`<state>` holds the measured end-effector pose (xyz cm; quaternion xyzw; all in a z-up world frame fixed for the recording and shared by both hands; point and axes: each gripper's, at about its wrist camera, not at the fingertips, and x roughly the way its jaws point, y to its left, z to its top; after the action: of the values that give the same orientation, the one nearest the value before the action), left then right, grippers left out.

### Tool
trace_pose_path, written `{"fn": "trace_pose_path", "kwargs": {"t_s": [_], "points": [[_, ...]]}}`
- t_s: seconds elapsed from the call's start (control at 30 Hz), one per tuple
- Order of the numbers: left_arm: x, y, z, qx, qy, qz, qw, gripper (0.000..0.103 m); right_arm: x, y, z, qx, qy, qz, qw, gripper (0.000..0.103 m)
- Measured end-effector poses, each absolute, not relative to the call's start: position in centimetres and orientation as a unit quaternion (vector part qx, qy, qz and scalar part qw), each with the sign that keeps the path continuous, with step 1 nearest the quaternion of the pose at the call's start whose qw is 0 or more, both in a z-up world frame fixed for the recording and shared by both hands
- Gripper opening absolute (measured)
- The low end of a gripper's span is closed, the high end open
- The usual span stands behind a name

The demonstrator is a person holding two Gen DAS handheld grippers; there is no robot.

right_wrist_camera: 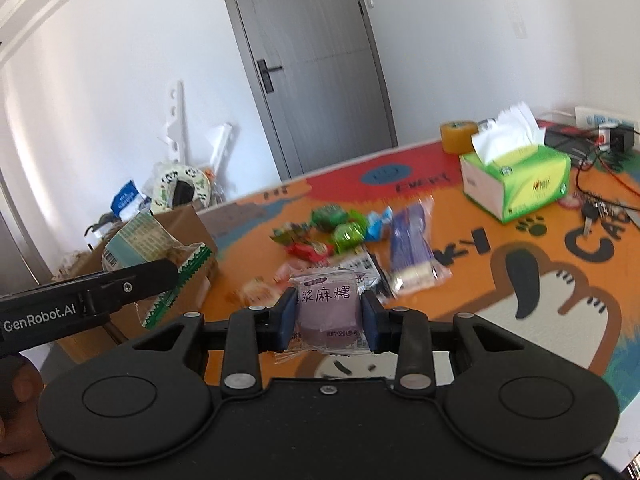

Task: Organize snacks
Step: 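Carry green packet in left tool and pink packet in right tool over the box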

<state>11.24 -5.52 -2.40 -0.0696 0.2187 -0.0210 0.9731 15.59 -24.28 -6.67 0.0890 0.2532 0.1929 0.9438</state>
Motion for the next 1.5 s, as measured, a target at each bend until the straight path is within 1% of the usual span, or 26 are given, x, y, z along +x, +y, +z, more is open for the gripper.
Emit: {"fn": "trace_pose_path", "kwargs": {"t_s": [0.37, 0.83, 1.5], "points": [[10.6, -2.7, 0.0, -0.076, 0.181, 0.01, 0.98, 0.049, 15.2, -22.0, -4.2, 0.087, 0.221, 0.227, 0.944, 0.035], [11.1, 2.1, 0.5, -0.092, 0.168, 0.059, 0.98, 0.049, 16.8, -18.2, -3.2, 0.09, 0.213, 0.263, 0.937, 0.035], [16.1, 7.7, -1.8, -0.104, 0.211, 0.099, 0.967, 0.049, 21.2, -11.4, -4.0, 0.095, 0.239, 0.315, 0.914, 0.035]]}}
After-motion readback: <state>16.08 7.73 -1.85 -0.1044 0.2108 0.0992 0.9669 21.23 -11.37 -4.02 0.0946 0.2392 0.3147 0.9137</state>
